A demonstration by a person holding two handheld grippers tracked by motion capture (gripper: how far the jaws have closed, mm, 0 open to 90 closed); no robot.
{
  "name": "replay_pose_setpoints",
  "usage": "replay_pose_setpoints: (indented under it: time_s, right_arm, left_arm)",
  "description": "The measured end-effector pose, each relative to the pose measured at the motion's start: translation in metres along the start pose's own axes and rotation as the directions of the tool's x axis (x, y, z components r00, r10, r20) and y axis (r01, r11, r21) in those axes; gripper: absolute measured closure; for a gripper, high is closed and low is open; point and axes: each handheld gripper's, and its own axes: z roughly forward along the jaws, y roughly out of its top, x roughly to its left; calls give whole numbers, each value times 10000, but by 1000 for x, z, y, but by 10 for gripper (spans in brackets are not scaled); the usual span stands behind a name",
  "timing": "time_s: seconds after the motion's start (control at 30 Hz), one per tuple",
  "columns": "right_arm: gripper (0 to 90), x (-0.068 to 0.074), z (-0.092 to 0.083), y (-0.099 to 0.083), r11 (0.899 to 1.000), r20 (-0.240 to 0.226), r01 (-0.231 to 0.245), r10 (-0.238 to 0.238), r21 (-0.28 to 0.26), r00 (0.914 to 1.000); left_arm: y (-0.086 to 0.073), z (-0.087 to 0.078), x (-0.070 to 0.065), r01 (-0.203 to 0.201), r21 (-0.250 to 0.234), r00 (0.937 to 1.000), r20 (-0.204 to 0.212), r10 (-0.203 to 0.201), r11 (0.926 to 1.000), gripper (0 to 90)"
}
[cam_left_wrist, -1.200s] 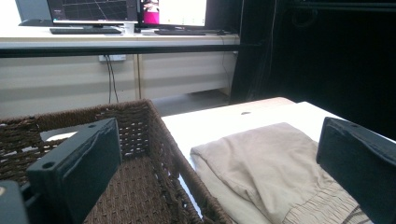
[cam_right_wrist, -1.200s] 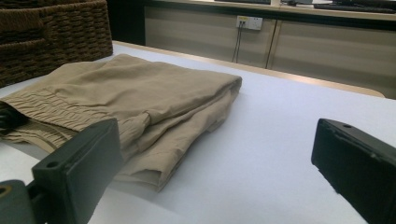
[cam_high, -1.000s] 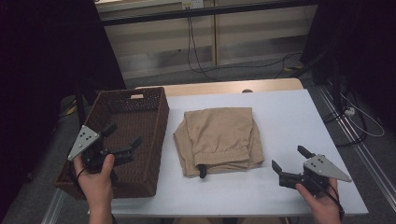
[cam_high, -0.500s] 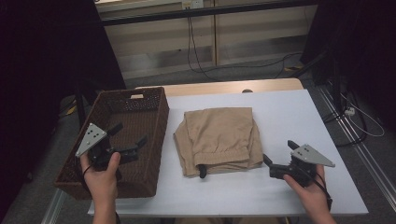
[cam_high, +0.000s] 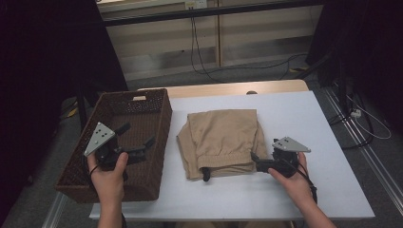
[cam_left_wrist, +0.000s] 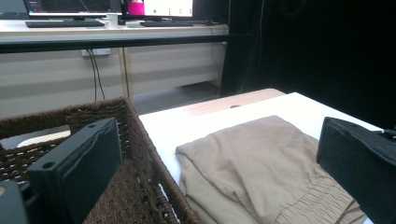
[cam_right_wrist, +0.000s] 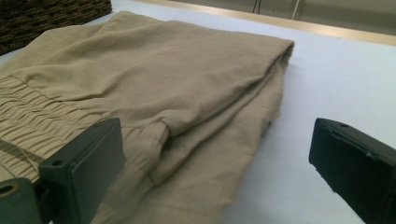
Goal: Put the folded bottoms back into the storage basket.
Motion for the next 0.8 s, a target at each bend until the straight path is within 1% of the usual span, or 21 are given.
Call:
replay_pose_setpoints:
  time_s: [0.13, 0.23, 0.27, 0.3, 0.33, 0.37, 0.47, 0.53, 0.77, 0.8]
  right_arm:
    - [29, 6, 8, 1, 9997, -96, -33, 35, 236, 9999]
    - [31, 9, 14, 1, 9989, -49, -41, 43, 468, 10000]
    - [31, 10, 15, 1, 9985, 3, -60, 60, 549, 10000]
    - [31, 10, 15, 1, 9985, 3, -60, 60, 549, 10000]
    - [32, 9, 17, 1, 9979, 149, -188, 179, 620, 9997]
    - [32, 9, 18, 1, 9974, 142, -299, 290, 662, 9995]
    - [31, 8, 18, 1, 9963, 149, -346, 335, 784, 9993]
    - [27, 7, 19, 0, 9951, 118, -457, 448, 876, 9989]
    - [7, 8, 23, -2, 9921, 116, -384, 373, 1192, 9992]
    - [7, 8, 24, -2, 9902, 110, -438, 427, 1328, 9990]
  left_arm:
    - [1, 4, -1, -34, 16, 10000, 66, 34, 10000, 1]
    - [1, 9, -3, 1, 14, 9999, 162, -2, 10000, 1]
    - [1, 10, -3, -54, 72, 9998, 206, 53, 10000, 1]
    - [1, 10, -3, -54, 72, 9998, 206, 53, 10000, 1]
    - [1, 12, -3, -90, 134, 9996, 258, 86, 9999, 1]
    - [1, 12, -3, -90, 134, 9996, 258, 86, 9999, 1]
    - [0, 15, -3, -93, 191, 9996, 283, 87, 9998, 1]
    - [0, 16, -3, -86, 194, 9995, 297, 80, 9998, 1]
    - [-1, 19, -4, -99, 244, 9995, 313, 91, 9997, 1]
    - [-1, 20, -4, -112, 282, 9994, 322, 103, 9995, 1]
